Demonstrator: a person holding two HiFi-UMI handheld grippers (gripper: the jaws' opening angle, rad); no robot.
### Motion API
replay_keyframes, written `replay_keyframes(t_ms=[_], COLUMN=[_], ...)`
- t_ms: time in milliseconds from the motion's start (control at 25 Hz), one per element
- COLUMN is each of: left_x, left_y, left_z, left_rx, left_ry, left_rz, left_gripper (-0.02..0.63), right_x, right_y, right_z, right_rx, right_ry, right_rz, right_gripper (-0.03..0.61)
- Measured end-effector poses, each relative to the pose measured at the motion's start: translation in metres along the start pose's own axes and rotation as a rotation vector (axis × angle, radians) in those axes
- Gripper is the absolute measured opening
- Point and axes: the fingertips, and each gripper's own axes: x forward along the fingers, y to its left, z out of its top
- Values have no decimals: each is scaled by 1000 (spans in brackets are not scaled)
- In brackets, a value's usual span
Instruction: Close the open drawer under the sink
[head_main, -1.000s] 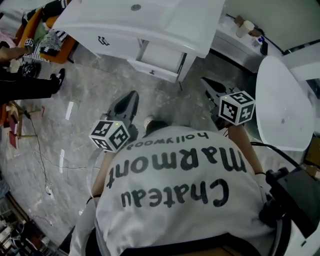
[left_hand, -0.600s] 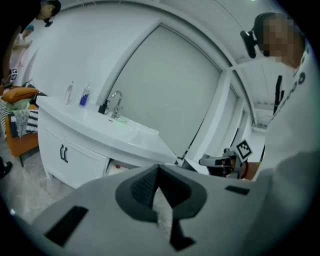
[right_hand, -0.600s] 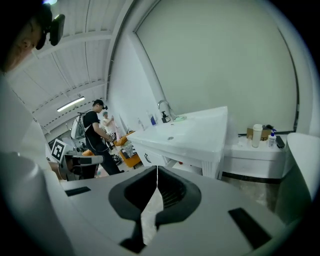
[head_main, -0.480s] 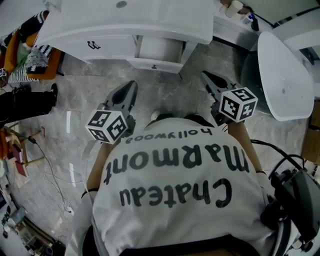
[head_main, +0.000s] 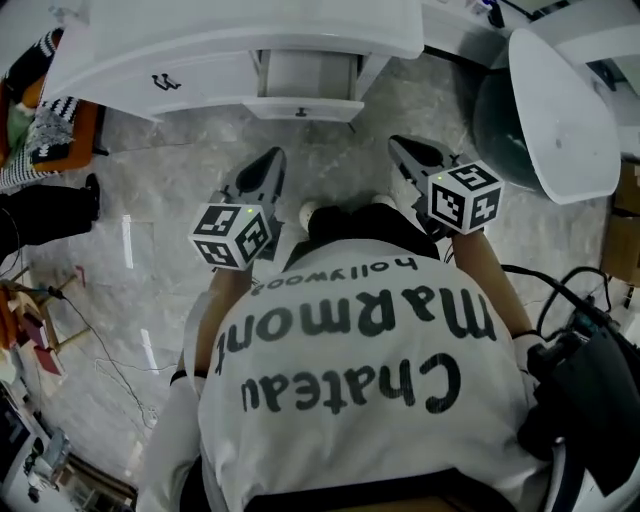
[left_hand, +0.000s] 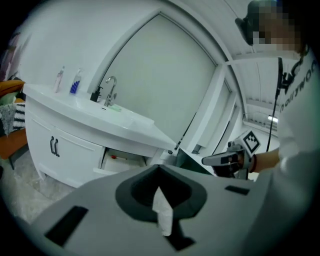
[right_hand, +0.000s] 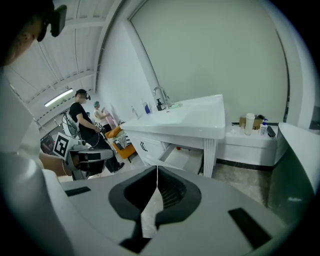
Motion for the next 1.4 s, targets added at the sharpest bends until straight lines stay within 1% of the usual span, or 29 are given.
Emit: replay_keyframes(t_ms=[160,320,480,680,760,840,920,1160,1400], left_x=[14,30,41,56,59,61,62,77,107], left_y=[5,12,21,19,18,15,14,26,51], left_z=[-11,-26,-40,-60,-61,-59,-62,-85,-108], left_rx=[55,116,132,175,169,146,133,115,43], left_ry=[41,107,151,203,195,176,176,250,298], left_rz=[2,21,33,35,33,22,18,57,104], left_gripper=[8,8,8,8,8,8,8,8,9], right_x=[-8,-10,3,12,16,22,32,67,90], right_y=[5,1,7,6,4,2,-1,-10,-34], right_z=[2,4,10,0,-5,-9,-13,-35,-68], right_rx=[-44,-22,-34,-42,-33,-17,3,75,187], right_ry=[12,13,8,52,65,74,84,118,154], right_rz=[-18,-27,-10,11,21,29,38,71,95], right_gripper=[12,12,12,12,12,12,12,12,12])
